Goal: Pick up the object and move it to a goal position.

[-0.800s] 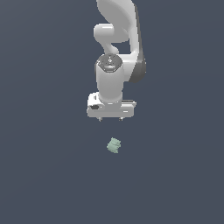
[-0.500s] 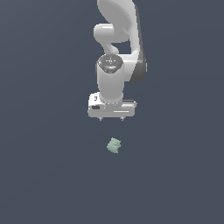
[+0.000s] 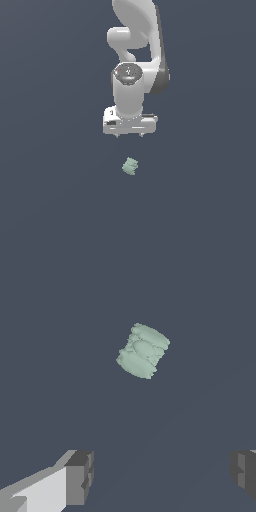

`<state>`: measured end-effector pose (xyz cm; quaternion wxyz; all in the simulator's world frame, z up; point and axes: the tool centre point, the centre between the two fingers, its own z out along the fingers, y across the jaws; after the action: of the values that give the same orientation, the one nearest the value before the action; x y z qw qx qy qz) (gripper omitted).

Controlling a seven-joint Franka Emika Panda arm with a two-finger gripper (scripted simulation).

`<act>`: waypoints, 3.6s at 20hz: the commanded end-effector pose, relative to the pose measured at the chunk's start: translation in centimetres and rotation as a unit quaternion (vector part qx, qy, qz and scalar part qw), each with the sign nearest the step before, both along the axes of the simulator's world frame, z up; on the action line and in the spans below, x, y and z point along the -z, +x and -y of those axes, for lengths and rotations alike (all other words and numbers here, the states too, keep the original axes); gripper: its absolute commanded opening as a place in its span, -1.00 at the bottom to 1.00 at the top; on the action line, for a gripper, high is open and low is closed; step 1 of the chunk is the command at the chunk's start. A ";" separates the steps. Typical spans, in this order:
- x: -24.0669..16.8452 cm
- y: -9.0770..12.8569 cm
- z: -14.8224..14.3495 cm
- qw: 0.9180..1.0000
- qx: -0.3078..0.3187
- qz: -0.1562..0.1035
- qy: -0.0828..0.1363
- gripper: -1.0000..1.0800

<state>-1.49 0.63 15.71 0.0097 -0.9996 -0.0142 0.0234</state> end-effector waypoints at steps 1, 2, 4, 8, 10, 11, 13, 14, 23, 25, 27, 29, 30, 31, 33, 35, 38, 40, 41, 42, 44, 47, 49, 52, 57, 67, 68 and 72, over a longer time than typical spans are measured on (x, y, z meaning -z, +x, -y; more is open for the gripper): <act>0.2 0.2 0.0 1.000 0.006 0.000 0.000 0.92; 0.2 0.4 0.0 1.000 0.011 0.001 0.000 0.92; 0.5 0.8 0.0 1.000 0.021 0.001 -0.001 0.92; 1.1 1.9 0.0 0.999 0.049 0.003 -0.003 0.92; 1.5 2.5 -0.1 0.998 0.067 0.005 -0.004 0.92; 1.8 2.9 -0.1 0.997 0.077 0.006 -0.004 0.92; 2.3 3.7 -0.1 0.995 0.099 0.007 -0.006 0.92; 2.6 4.1 -0.1 0.994 0.111 0.008 -0.006 0.92; 5.2 7.3 -0.3 0.979 0.203 0.017 -0.012 0.92; 5.6 7.7 -0.3 0.976 0.215 0.018 -0.013 0.92; 5.9 8.1 -0.4 0.974 0.226 0.019 -0.014 0.92; 6.1 8.3 -0.4 0.972 0.233 0.020 -0.014 0.92; 6.2 8.4 -0.4 0.971 0.236 0.020 -0.014 0.92; 6.3 8.5 -0.4 0.971 0.238 0.020 -0.015 0.92; 6.4 8.6 -0.4 0.970 0.241 0.021 -0.015 0.92; 6.3 8.5 -0.4 0.971 0.239 0.020 -0.015 0.92; 6.7 8.5 -0.4 0.971 0.239 0.020 -0.015 0.92; 7.3 8.5 -0.4 0.971 0.240 0.020 -0.015 0.92; 7.8 8.5 -0.4 0.970 0.240 0.020 -0.015 0.92; 8.3 8.5 -0.4 0.970 0.240 0.020 -0.015 0.92; 9.5 8.4 -0.4 0.970 0.241 0.020 -0.015 0.92; 10.8 8.4 -0.4 0.970 0.241 0.021 -0.015 0.92; 11.3 8.4 -0.4 0.970 0.241 0.021 -0.015 0.92; 11.4 8.5 -0.4 0.970 0.241 0.021 -0.015 0.92; 11.4 8.6 -0.4 0.970 0.241 0.021 -0.015 -1.00; 11.0 8.7 -0.6 0.970 0.241 0.022 -0.014 -1.00; 10.7 8.7 -0.7 0.970 0.240 0.023 -0.014 -1.00; 8.6 9.3 -1.7 0.971 0.238 0.029 -0.012 -1.00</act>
<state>7.50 1.85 6.19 0.0014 -0.9743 0.2254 -0.0051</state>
